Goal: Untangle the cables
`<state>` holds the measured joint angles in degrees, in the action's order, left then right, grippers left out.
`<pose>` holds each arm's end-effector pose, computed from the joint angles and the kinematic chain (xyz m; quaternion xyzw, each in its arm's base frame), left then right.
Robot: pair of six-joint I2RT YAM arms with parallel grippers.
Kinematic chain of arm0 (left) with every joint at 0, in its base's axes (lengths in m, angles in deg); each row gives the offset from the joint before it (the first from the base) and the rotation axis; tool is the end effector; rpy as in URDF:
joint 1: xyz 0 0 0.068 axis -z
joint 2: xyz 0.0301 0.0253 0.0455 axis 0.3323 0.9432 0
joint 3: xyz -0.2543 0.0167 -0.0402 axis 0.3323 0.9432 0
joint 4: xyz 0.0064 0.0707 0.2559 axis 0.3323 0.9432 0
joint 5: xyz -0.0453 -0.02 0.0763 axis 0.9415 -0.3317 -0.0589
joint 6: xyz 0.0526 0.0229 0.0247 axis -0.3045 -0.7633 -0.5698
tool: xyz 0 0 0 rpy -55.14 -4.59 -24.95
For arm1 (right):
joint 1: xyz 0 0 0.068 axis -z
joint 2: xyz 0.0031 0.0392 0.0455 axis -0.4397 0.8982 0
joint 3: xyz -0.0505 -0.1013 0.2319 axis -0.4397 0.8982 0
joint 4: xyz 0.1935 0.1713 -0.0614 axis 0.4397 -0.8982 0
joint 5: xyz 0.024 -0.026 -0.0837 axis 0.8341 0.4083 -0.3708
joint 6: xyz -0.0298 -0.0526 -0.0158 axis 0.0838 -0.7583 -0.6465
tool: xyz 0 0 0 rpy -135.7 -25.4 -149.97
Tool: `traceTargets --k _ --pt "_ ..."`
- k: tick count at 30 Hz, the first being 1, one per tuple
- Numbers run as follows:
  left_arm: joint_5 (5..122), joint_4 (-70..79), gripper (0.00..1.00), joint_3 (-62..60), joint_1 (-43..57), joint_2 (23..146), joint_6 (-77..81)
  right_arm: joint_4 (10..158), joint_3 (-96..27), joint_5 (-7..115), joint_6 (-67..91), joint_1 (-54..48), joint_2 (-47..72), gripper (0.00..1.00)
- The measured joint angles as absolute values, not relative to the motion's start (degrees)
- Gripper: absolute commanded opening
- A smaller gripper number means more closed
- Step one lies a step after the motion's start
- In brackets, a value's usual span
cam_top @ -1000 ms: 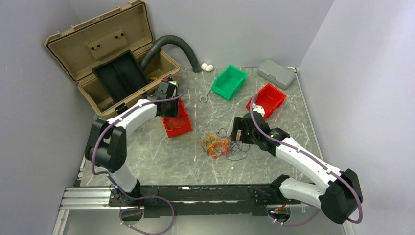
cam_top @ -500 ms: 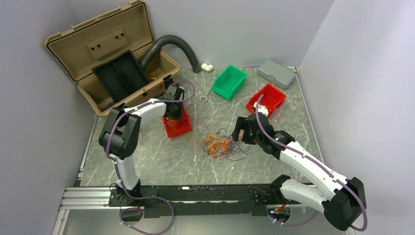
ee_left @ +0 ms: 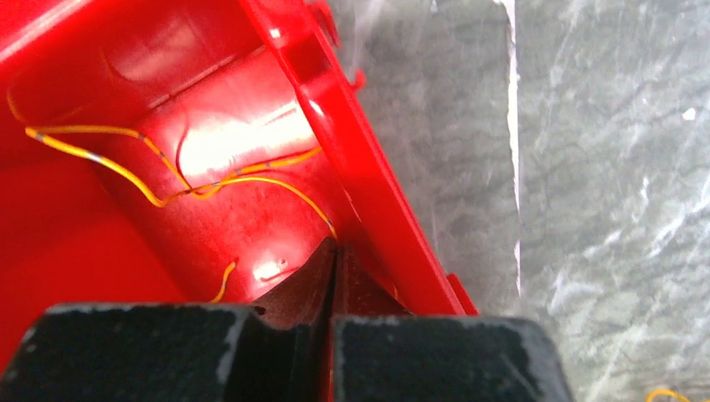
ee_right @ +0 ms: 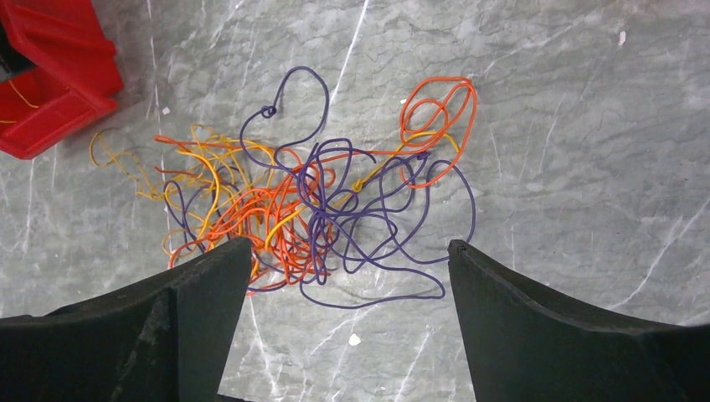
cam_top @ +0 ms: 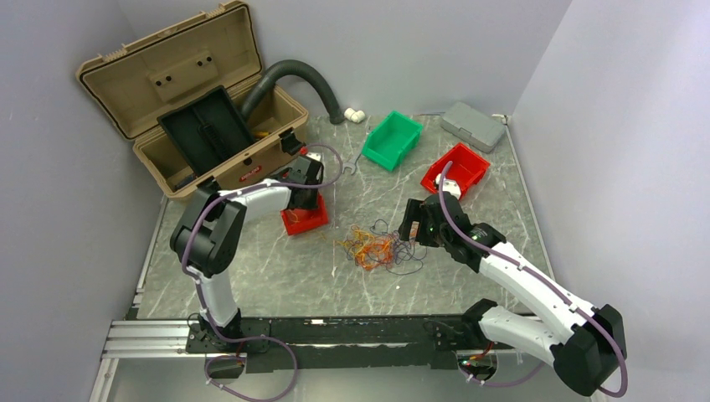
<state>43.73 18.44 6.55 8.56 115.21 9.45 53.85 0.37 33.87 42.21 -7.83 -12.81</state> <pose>0.3459 -0.1729 0.1357 0.0415 0.9448 -0.0373 0.3229 0.1897 0.1156 0.2274 0.0651 0.9189 0.1400 0.3630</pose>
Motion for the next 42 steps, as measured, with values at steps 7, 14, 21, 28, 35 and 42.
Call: traceTargets --k 7,14,21,28,35,42 --pt "43.01 25.42 0.33 6.13 10.07 110.16 8.78 53.85 0.37 33.89 42.16 -7.78 -12.62 0.9" --pt "42.57 30.16 0.52 3.6 10.16 108.28 7.86 53.87 0.37 33.91 42.16 -7.7 -12.62 0.89" --pt "38.9 34.51 0.79 1.04 10.26 107.48 5.61 53.87 0.37 33.91 42.16 -7.67 -12.62 0.89" --pt "35.3 32.91 0.82 1.0 12.08 103.83 0.67 53.87 0.37 33.91 42.16 -7.63 -12.64 0.89" --pt "36.48 30.82 0.8 1.94 16.87 99.43 -1.74 54.07 0.81 34.48 42.16 -7.57 -12.4 0.89" --pt "57.81 20.56 0.74 10.31 17.52 90.65 0.6 56.45 2.69 36.56 42.23 -7.48 -9.82 0.8"
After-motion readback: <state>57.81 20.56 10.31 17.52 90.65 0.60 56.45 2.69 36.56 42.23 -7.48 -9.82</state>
